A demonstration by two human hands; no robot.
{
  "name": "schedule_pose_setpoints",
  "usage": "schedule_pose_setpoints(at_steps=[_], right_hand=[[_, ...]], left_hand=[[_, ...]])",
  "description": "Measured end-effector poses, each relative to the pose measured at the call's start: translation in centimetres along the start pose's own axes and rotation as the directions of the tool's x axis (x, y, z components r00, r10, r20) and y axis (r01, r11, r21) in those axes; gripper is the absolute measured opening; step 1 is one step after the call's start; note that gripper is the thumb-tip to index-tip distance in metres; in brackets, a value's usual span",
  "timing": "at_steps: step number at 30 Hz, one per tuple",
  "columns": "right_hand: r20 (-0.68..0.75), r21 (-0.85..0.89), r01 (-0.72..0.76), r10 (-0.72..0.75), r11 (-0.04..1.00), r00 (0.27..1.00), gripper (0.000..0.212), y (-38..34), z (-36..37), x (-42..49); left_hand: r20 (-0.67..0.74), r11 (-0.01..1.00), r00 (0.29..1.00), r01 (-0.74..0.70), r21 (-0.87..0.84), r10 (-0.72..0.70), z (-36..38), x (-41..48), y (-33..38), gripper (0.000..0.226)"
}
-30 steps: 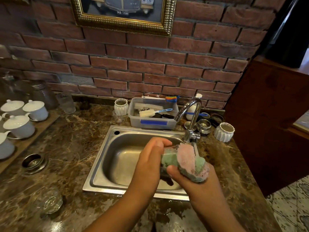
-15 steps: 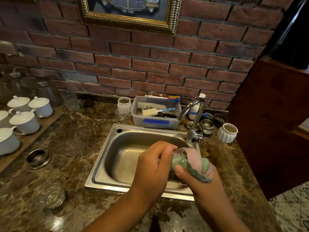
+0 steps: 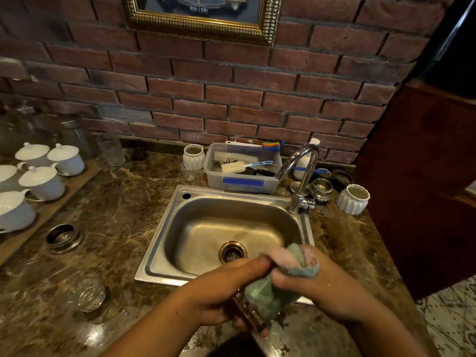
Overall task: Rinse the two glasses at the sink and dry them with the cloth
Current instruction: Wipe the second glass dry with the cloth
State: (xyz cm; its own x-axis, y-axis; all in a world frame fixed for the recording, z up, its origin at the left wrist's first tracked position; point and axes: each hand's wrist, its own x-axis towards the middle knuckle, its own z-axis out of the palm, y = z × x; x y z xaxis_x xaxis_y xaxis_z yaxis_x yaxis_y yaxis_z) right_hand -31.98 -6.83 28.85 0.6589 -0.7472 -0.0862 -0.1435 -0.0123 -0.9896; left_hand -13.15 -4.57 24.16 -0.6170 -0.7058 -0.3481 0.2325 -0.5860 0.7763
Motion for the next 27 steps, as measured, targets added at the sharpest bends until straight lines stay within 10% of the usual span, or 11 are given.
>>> schedule_pose_setpoints(at_steps=[9, 21, 27], right_hand=[[-0.608, 0.429, 0.075, 0.226, 0.9, 0.761, 0.038, 4.1, 3.5, 2.0], [-0.71, 0.423, -0.124, 0.413, 0.898, 0.57, 0.012, 7.9, 7.9, 4.8], [-0.487, 0.617, -0.284, 0.64, 0.734, 0.595, 0.02, 9.6, 12.3, 7.1]], left_hand=[[-0.418, 0.97, 0.889, -0.098, 0.224, 0.186, -2.1, 1.2, -4.2, 0.072], [-0.623, 0.9, 0.69, -0.098, 0.424, 0.368, -8.6, -2.0, -10.0, 0.082], [-0.643, 0.877, 0.631, -0.134, 0.462, 0.435, -12.5, -5.1, -11.1, 0.079]])
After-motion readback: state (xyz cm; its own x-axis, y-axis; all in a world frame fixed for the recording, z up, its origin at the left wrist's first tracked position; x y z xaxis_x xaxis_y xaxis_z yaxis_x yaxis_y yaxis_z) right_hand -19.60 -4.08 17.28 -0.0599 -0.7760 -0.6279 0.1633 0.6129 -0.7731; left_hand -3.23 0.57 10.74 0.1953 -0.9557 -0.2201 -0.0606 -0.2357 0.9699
